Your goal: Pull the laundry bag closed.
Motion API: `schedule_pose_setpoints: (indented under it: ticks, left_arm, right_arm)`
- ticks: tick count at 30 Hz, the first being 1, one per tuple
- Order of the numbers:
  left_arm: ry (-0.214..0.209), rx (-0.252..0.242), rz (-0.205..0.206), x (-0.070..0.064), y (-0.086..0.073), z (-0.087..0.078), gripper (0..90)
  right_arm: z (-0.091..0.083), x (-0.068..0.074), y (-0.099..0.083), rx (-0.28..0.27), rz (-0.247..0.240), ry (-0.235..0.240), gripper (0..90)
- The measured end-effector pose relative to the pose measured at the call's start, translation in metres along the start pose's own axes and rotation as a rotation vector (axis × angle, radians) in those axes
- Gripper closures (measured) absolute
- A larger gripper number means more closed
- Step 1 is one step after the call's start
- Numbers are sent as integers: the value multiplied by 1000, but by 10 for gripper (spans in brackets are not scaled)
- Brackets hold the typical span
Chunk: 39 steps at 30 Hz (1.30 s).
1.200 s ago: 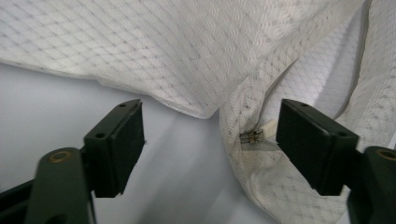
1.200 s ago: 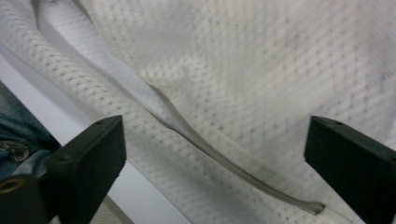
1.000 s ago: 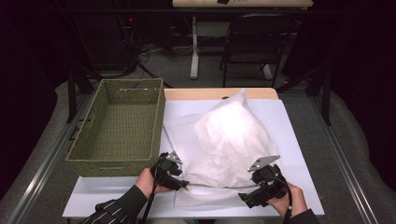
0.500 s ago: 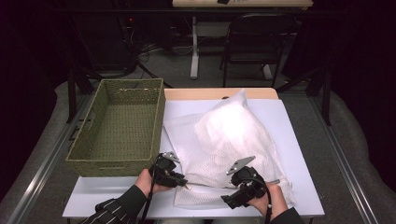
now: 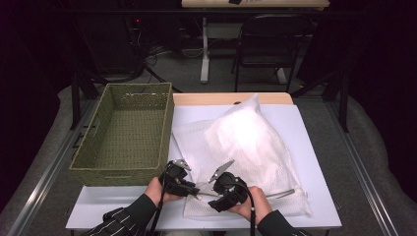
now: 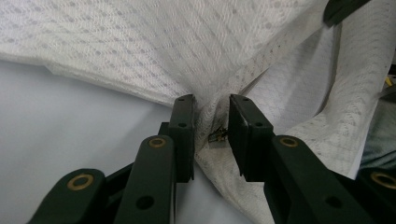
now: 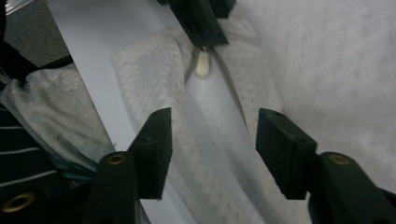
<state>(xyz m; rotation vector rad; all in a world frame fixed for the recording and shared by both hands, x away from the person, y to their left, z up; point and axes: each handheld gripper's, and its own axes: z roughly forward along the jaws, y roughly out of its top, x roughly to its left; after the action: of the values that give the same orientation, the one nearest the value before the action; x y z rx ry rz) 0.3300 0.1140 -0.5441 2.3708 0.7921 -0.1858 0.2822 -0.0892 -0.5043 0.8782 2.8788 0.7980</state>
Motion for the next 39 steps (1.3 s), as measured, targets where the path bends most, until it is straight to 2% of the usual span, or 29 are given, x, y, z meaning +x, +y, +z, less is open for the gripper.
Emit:
schedule_pose_setpoints:
  ticks: [3, 6, 12, 13, 15, 17, 20, 24, 27, 28, 31, 38, 39]
  left_arm:
    - [1, -14, 6, 0, -1, -2, 783]
    - [8, -44, 5, -1, -1, -5, 859]
    - [10, -40, 6, 0, -1, -7, 858]
    - [17, -33, 6, 0, -1, -6, 807]
    - [23, -20, 0, 1, -1, -5, 740]
    - [20, -14, 0, 1, -1, -4, 735]
    - [14, -6, 10, 1, -3, -2, 816]
    - [9, -8, 22, -2, -3, 0, 859]
    - [8, -27, 26, -2, -3, -3, 870]
    - [-1, -38, 27, -2, -3, -5, 871]
    - [4, -64, 40, -4, -2, -9, 872]
    - [-4, -92, 58, -6, -2, -12, 871]
    - [-6, -97, 58, -6, -2, -12, 871]
  right_arm:
    - [12, -2, 13, 0, 1, 38, 572]
    - [31, -2, 23, 26, -11, 49, 641]
    - [43, -7, 25, 45, -9, 47, 672]
    - [47, -9, 26, 56, -9, 46, 677]
    - [49, -10, 26, 59, -10, 55, 688]
    - [49, -10, 26, 57, -13, 53, 691]
    - [50, -10, 27, 64, -19, 58, 701]
    - [52, -6, 29, 71, -47, 68, 713]
    - [52, -5, 31, 77, -59, 62, 716]
    - [52, -5, 30, 73, -51, 65, 716]
    - [51, -6, 30, 73, -46, 69, 714]
    - [48, -10, 30, 61, -36, 100, 736]
    - [48, -11, 29, 59, -32, 118, 749]
